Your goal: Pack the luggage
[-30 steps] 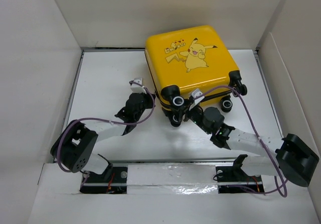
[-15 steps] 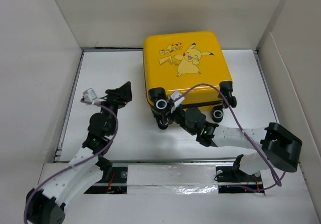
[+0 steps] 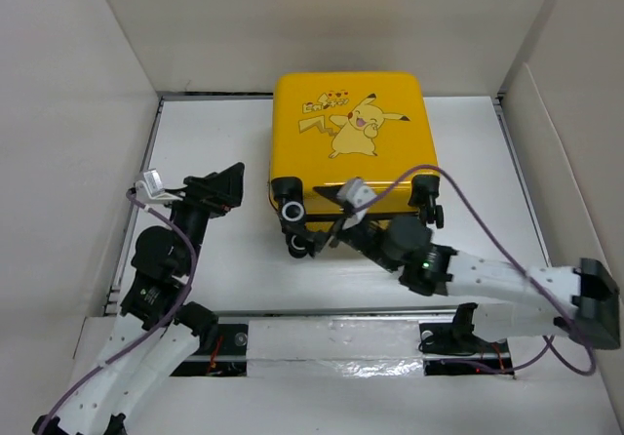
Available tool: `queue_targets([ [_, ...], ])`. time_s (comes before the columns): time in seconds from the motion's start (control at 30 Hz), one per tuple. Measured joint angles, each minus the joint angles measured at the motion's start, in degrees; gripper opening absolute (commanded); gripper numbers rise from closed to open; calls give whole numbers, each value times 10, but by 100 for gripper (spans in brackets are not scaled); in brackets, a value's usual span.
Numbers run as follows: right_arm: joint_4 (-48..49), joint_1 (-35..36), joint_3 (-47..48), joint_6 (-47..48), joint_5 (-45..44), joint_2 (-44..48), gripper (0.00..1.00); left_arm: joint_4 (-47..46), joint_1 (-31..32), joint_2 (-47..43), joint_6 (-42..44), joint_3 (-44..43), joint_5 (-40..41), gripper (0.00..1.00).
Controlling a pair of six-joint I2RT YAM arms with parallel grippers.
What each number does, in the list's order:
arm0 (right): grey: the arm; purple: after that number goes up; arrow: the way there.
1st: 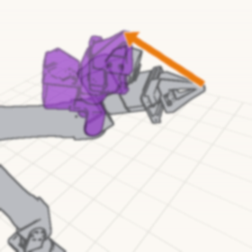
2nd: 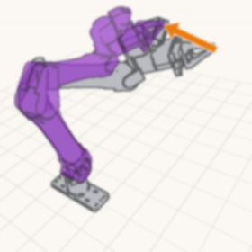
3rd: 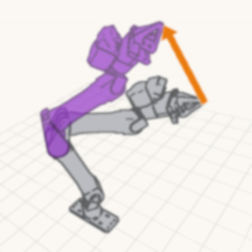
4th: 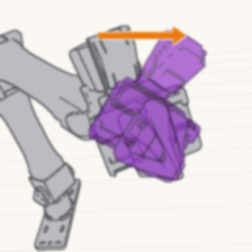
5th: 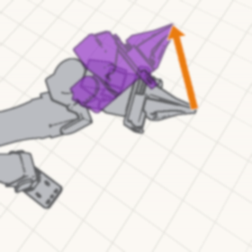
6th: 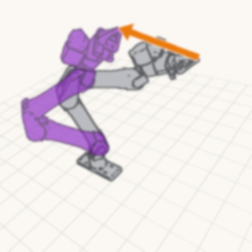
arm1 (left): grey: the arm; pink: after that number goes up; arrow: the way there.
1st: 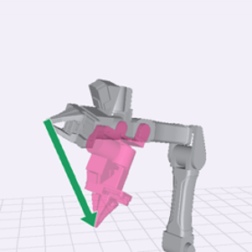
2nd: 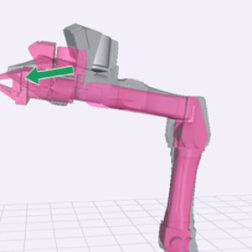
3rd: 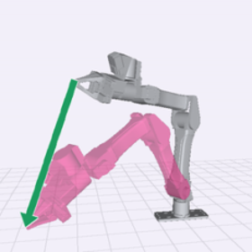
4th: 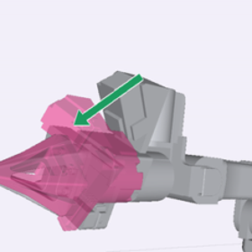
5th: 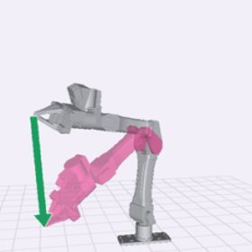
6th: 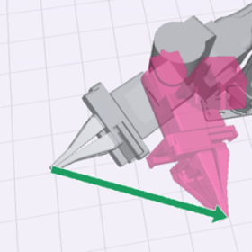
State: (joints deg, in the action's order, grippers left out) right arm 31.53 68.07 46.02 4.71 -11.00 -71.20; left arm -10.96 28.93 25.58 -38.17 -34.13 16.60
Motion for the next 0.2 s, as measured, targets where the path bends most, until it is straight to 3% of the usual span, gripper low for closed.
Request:
queue_targets([
  [0.2,-32,-6,-39,43,-135,251,100,54,0,-31,39,-60,-31,99],
])
